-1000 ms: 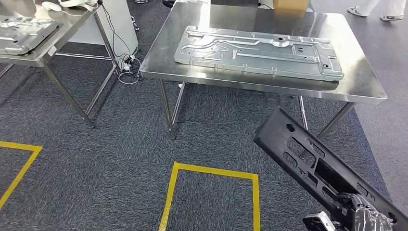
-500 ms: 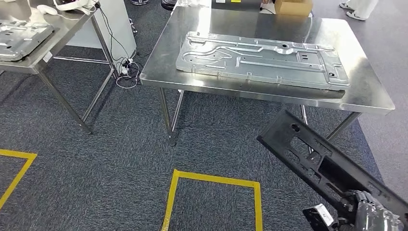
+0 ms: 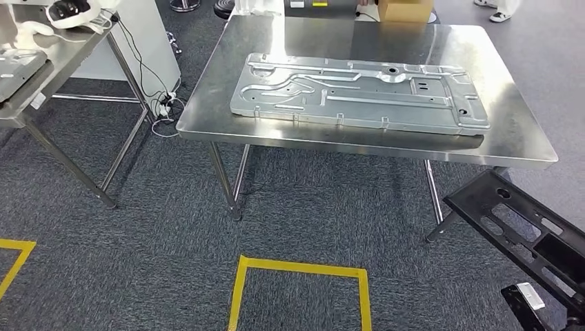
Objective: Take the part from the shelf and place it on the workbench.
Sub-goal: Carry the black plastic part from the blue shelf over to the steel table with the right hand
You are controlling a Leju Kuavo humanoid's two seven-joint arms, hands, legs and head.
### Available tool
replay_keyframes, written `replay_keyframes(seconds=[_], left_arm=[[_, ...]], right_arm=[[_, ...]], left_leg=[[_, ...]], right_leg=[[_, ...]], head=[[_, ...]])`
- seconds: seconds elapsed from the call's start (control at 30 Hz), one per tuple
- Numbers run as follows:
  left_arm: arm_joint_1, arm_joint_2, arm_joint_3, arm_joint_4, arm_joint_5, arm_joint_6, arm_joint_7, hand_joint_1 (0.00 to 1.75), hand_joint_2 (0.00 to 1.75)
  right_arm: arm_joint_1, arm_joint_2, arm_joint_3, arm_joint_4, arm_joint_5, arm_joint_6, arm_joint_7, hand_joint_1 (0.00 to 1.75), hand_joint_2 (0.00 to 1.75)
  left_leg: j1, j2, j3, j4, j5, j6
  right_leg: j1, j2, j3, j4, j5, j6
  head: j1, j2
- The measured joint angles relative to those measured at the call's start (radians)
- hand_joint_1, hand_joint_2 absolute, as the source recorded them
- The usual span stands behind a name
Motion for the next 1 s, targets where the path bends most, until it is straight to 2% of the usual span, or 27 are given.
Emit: replay_keyframes(seconds=[0.03,0.07,0.13,0.2,0.27,0.3,0.33,0.37,0.4,0.43,0.47,0.5,0.53,0.63,0.67,0.7,0.73,0.8,0.83,0.87,0.9,0.97,1.0], left_arm=[[-0.002,0.002,-0.001,0.000,-0.004,-0.002,-0.001,0.00,1.75],[-0.004,0.004,-0.001,0.001,-0.008,-0.003,-0.001,0.00,1.75],[-0.008,0.003,-0.002,0.001,-0.017,-0.005,-0.002,0.00,1.75],[-0.009,0.002,-0.003,0.001,-0.025,-0.007,-0.003,0.00,1.75],[-0.011,0.003,-0.004,0.001,-0.035,-0.011,-0.004,0.00,1.75],[-0.012,0.003,-0.006,0.001,-0.040,-0.013,-0.004,0.00,1.75],[-0.013,0.003,-0.008,0.001,-0.046,-0.015,-0.004,0.00,1.75],[-0.014,0.003,-0.011,0.001,-0.051,-0.017,-0.005,0.00,1.75],[-0.014,0.003,-0.013,0.001,-0.056,-0.019,-0.005,0.00,1.75],[-0.015,0.003,-0.016,0.001,-0.061,-0.020,-0.006,0.00,1.75],[-0.016,0.005,-0.020,0.001,-0.065,-0.022,-0.006,0.00,1.75],[-0.017,0.006,-0.023,0.001,-0.070,-0.023,-0.006,0.00,1.75],[-0.018,0.007,-0.025,0.001,-0.075,-0.024,-0.006,0.00,1.75],[-0.022,0.008,-0.029,0.001,-0.085,-0.026,-0.003,0.00,1.75],[-0.022,0.008,-0.030,0.001,-0.088,-0.026,-0.002,0.00,1.75],[-0.022,0.008,-0.030,0.001,-0.089,-0.026,-0.002,0.00,1.75],[-0.022,0.008,-0.031,0.001,-0.091,-0.026,-0.002,0.00,1.75],[-0.020,0.008,-0.032,0.001,-0.091,-0.026,-0.002,0.00,1.75],[-0.019,0.008,-0.033,0.001,-0.091,-0.026,-0.001,0.00,1.75],[-0.017,0.008,-0.033,0.001,-0.092,-0.027,-0.001,0.00,1.75],[-0.015,0.008,-0.034,0.001,-0.092,-0.027,0.000,0.00,1.75],[-0.014,0.010,-0.034,0.001,-0.092,-0.027,0.000,0.00,1.75],[-0.014,0.012,-0.034,0.001,-0.092,-0.027,0.000,0.00,1.75]], right_arm=[[-0.012,-0.011,0.001,0.019,0.009,-0.001,0.012,1.75,1.75],[-0.022,-0.023,0.003,0.038,0.017,-0.002,0.029,1.75,1.75],[-0.039,-0.060,0.012,0.071,0.020,-0.003,0.072,1.75,1.75],[-0.061,-0.110,0.029,0.102,0.014,-0.002,0.117,1.75,1.75],[-0.088,-0.159,0.054,0.138,0.006,0.002,0.156,1.75,1.75],[-0.102,-0.182,0.072,0.157,0.004,0.006,0.176,1.75,1.75],[-0.116,-0.204,0.093,0.178,0.002,0.010,0.197,1.75,1.75],[-0.134,-0.227,0.117,0.201,0.001,0.013,0.217,1.75,1.75],[-0.156,-0.250,0.143,0.224,0.000,0.016,0.237,1.75,1.75],[-0.180,-0.272,0.166,0.246,-0.002,0.017,0.253,1.75,1.75],[-0.213,-0.293,0.194,0.276,-0.004,0.018,0.268,1.75,1.75],[-0.248,-0.313,0.221,0.305,-0.005,0.016,0.279,1.75,1.75],[-0.281,-0.328,0.249,0.333,-0.006,0.013,0.288,1.75,1.75],[-0.363,-0.356,0.338,0.398,0.001,0.006,0.311,1.75,1.75],[-0.383,-0.361,0.363,0.413,0.004,0.004,0.317,1.75,1.75],[-0.399,-0.366,0.383,0.424,0.006,0.003,0.322,1.75,1.75],[-0.412,-0.371,0.400,0.434,0.006,0.002,0.326,1.75,1.75],[-0.429,-0.379,0.426,0.449,0.006,0.000,0.333,1.75,1.75],[-0.434,-0.381,0.437,0.456,0.006,-0.001,0.334,1.75,1.75],[-0.437,-0.383,0.446,0.461,0.005,-0.002,0.335,1.75,1.75],[-0.439,-0.384,0.453,0.466,0.004,-0.002,0.335,1.75,1.75],[-0.443,-0.385,0.465,0.474,0.003,-0.003,0.336,1.75,1.75],[-0.446,-0.386,0.470,0.478,0.003,-0.004,0.336,1.75,1.75]], left_leg=[[-0.004,-0.002,-0.001,-0.019,0.022,0.006],[-0.009,-0.004,-0.004,-0.021,0.024,0.009],[-0.007,-0.004,0.005,-0.041,0.041,0.014],[0.000,-0.002,0.021,-0.064,0.046,0.018],[0.001,0.000,0.031,-0.072,0.044,0.021],[0.002,0.000,0.034,-0.071,0.040,0.022],[0.002,0.000,0.037,-0.071,0.036,0.021],[0.004,0.000,0.042,-0.069,0.031,0.018],[0.006,0.001,0.047,-0.065,0.026,0.015],[0.009,0.001,0.052,-0.061,0.019,0.010],[0.009,0.001,0.053,-0.054,0.012,0.004],[0.010,0.001,0.053,-0.049,0.006,-0.003],[0.009,0.001,0.050,-0.046,0.003,-0.008],[0.010,0.001,0.046,-0.042,-0.001,-0.022],[0.011,0.000,0.041,-0.029,-0.010,-0.026],[0.013,0.000,0.026,0.003,-0.030,-0.030],[0.014,-0.001,0.000,0.058,-0.060,-0.033],[0.014,-0.001,-0.073,0.200,-0.119,-0.033],[0.014,-0.001,-0.102,0.251,-0.130,-0.031],[0.012,-0.001,-0.114,0.263,-0.119,-0.026],[0.009,-0.002,-0.105,0.235,-0.088,-0.018],[-0.003,-0.004,-0.051,0.105,-0.005,0.008],[-0.009,-0.005,-0.024,0.045,0.024,0.021]], right_leg=[[-0.002,0.002,-0.001,0.001,-0.004,0.005],[-0.003,0.004,-0.001,0.001,-0.007,0.011],[-0.006,0.004,0.001,0.000,-0.014,0.023],[-0.008,-0.004,-0.018,0.046,-0.044,0.034],[-0.015,-0.009,-0.082,0.160,-0.094,0.046],[-0.020,-0.010,-0.117,0.215,-0.109,0.052],[-0.025,-0.011,-0.143,0.249,-0.110,0.058],[-0.030,-0.012,-0.152,0.247,-0.088,0.064],[-0.036,-0.013,-0.141,0.205,-0.048,0.069],[-0.041,-0.014,-0.119,0.143,-0.002,0.075],[-0.042,-0.014,-0.095,0.083,0.031,0.080],[-0.041,-0.013,-0.078,0.040,0.049,0.078],[-0.038,-0.011,-0.072,0.021,0.052,0.073],[-0.034,-0.008,-0.076,0.015,0.047,0.047],[-0.034,-0.009,-0.075,0.013,0.047,0.038],[-0.033,-0.011,-0.073,0.012,0.047,0.031],[-0.031,-0.013,-0.071,0.011,0.046,0.025],[-0.023,-0.017,-0.070,0.012,0.042,0.018],[-0.018,-0.018,-0.068,0.012,0.040,0.015],[-0.013,-0.018,-0.065,0.012,0.038,0.012],[-0.009,-0.018,-0.059,0.012,0.035,0.009],[-0.003,-0.018,-0.047,0.011,0.027,0.005],[-0.002,-0.016,-0.043,0.011,0.024,0.006]], head=[[0.000,0.000],[0.000,0.000],[-0.001,0.000],[0.000,0.000],[0.001,0.000],[0.000,0.000],[0.000,0.000],[0.000,0.000],[0.000,0.000],[0.000,0.000],[0.001,0.000],[0.001,0.000],[0.002,0.000],[0.002,0.000],[0.002,0.000],[0.001,0.000],[0.001,0.000],[0.001,0.000],[0.001,0.000],[0.001,0.000],[0.001,0.000],[0.001,0.000],[0.001,0.000]])
